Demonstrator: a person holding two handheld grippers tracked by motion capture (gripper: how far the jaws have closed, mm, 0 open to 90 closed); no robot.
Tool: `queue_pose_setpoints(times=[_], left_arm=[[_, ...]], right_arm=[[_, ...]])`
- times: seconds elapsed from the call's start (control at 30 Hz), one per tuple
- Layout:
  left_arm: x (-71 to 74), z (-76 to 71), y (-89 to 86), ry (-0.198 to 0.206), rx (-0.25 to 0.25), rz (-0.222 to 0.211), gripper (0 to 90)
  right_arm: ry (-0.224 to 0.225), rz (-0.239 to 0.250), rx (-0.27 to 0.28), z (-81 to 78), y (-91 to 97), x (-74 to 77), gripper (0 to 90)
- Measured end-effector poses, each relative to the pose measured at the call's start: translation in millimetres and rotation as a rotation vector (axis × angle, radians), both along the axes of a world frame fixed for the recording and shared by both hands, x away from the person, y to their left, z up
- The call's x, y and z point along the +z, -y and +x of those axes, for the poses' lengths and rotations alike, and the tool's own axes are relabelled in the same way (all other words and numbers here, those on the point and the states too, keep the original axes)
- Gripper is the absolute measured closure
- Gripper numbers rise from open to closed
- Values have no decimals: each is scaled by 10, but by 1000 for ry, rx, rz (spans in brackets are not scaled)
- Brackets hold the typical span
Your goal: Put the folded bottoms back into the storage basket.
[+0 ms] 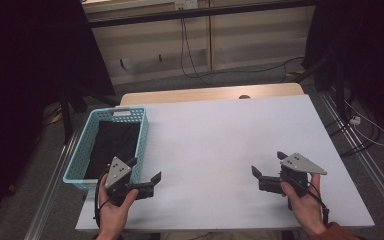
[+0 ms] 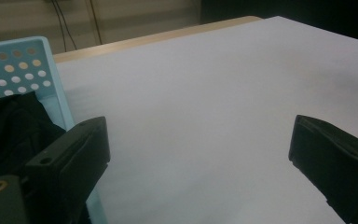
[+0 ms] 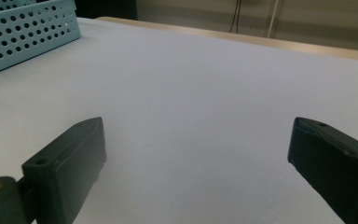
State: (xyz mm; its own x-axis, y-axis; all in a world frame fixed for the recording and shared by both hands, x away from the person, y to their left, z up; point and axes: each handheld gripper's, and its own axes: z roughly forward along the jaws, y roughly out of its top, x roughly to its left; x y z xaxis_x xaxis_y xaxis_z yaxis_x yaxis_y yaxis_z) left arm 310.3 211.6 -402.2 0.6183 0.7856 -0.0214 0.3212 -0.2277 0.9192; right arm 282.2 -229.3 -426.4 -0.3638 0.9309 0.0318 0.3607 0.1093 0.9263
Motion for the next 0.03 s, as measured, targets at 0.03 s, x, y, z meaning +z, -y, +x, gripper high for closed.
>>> queue_pose_setpoints(times=[0.03], left_arm=[[-2, 1, 7, -1, -1, -2, 53]], right_arm=[[2, 7, 1, 10, 1, 2, 44]])
